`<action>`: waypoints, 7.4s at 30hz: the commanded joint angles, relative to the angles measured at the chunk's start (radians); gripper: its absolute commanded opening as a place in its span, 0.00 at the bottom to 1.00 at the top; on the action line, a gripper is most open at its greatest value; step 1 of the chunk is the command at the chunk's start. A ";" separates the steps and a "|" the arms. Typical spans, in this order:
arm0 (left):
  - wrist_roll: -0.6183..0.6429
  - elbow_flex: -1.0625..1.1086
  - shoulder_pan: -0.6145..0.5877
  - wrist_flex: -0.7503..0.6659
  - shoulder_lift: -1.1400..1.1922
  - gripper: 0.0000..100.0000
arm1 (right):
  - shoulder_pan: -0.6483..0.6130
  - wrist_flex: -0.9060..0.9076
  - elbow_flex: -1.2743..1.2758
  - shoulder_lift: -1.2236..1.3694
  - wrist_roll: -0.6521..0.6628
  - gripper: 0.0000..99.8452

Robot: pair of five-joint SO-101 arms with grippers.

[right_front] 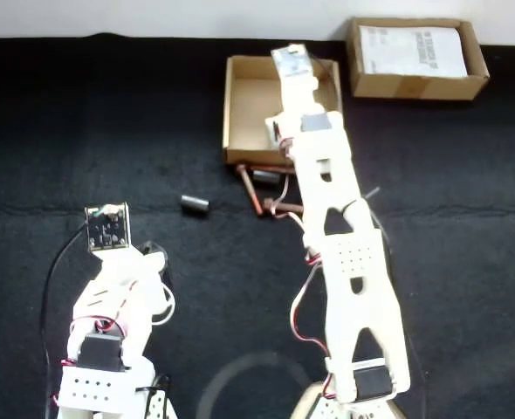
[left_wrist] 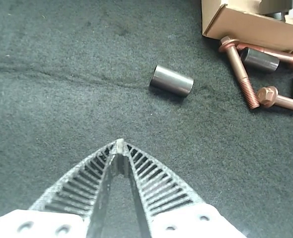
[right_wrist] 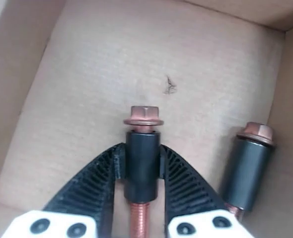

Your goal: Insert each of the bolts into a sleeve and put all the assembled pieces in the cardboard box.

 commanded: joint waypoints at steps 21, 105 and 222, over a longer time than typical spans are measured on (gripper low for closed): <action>-0.005 0.025 -0.007 0.003 -0.015 0.01 | -0.050 0.552 -0.058 -0.510 -0.109 0.18; -0.006 0.021 -0.008 0.087 -0.101 0.01 | 0.027 -0.309 1.254 -0.677 -0.301 0.05; -0.064 0.019 0.042 0.203 -0.102 0.14 | -0.048 -0.283 1.320 -0.743 -1.114 0.04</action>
